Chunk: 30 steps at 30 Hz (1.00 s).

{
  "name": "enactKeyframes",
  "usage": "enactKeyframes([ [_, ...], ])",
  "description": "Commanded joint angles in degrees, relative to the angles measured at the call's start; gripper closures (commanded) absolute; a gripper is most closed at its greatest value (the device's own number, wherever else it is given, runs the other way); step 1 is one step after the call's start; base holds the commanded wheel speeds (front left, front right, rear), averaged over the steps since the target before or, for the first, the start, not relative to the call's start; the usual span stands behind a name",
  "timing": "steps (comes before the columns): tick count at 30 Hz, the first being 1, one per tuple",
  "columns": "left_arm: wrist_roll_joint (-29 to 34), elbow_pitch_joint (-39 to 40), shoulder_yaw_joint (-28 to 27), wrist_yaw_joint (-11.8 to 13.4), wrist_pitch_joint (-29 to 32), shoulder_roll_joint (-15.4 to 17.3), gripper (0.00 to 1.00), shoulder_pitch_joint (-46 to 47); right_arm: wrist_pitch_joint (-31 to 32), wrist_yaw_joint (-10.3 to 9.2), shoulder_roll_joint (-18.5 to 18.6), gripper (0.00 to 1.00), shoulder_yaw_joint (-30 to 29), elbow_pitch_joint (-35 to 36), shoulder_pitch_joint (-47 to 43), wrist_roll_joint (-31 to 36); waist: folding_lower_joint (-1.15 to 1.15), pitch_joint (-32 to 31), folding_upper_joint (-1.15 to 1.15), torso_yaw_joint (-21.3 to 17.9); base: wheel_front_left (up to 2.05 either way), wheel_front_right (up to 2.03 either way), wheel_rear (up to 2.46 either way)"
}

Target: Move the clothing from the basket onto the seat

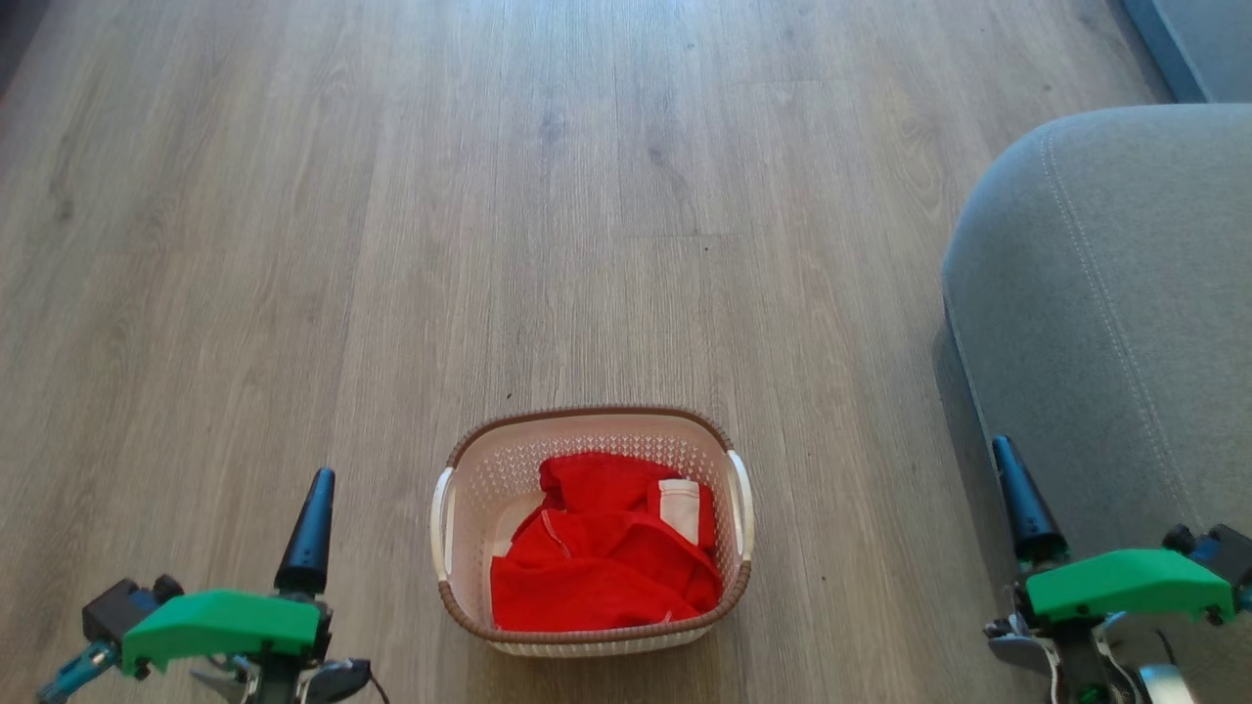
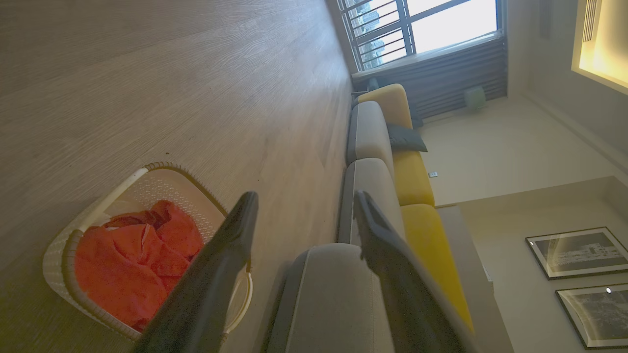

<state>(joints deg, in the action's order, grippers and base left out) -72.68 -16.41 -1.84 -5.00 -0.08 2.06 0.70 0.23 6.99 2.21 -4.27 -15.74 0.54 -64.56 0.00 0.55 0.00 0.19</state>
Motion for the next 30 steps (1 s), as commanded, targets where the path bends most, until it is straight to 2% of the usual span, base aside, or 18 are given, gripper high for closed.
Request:
enactKeyframes([
  [1,0.4,2.07,-0.46,-0.06,-0.37,0.46,0.0,2.34,-0.45,0.15,0.47,0.0,0.53,2.2,2.12,0.64,0.0,-0.01,0.0,0.0,0.0,0.0,0.0],
  [30,22.98,4.94,2.28,2.05,-5.23,0.58,0.0,1.58,-5.38,0.27,1.08,0.0,5.37,3.32,2.13,23.03,0.0,-0.22,0.0,0.04,0.0,0.0,0.0],
])
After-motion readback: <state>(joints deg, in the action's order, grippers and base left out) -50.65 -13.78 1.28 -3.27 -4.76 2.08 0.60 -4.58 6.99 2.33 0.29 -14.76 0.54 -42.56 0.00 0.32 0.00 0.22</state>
